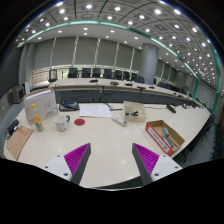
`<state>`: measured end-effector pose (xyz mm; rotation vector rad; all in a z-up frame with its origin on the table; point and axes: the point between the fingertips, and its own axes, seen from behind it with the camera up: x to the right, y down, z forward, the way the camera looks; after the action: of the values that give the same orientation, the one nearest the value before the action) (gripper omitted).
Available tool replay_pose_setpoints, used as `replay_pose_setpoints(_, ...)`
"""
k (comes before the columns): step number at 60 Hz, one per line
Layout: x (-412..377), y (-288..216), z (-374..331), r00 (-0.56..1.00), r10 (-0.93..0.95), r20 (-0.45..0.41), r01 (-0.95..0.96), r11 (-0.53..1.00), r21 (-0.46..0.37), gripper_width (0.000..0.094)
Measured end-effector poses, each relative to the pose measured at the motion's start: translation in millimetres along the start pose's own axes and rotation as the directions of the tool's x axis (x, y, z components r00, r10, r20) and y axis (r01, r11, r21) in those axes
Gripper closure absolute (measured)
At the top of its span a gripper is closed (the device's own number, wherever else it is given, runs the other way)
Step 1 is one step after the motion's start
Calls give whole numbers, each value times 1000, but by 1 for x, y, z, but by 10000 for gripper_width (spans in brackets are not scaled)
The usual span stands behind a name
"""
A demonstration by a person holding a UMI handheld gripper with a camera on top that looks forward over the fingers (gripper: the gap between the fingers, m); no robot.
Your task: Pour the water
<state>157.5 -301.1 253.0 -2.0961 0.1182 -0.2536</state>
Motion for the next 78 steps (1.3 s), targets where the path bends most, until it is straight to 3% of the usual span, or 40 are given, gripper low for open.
replay_pose_setpoints(22, -99, 7, 15, 993, -18, 120, 21, 1000, -23, 76)
replay_pose_setpoints(37, -270, 7, 48, 960, -82, 267, 91, 996, -22, 77)
replay_pose_setpoints(49, -420, -3, 106, 939, -65, 338, 62, 998, 21, 75)
replay_pose_setpoints(67, -537, -33, 224, 948, -30, 318, -9, 992, 123, 82)
replay_pose_setpoints(78, -557, -29, 279, 955, 8, 296, -44, 992, 114, 214)
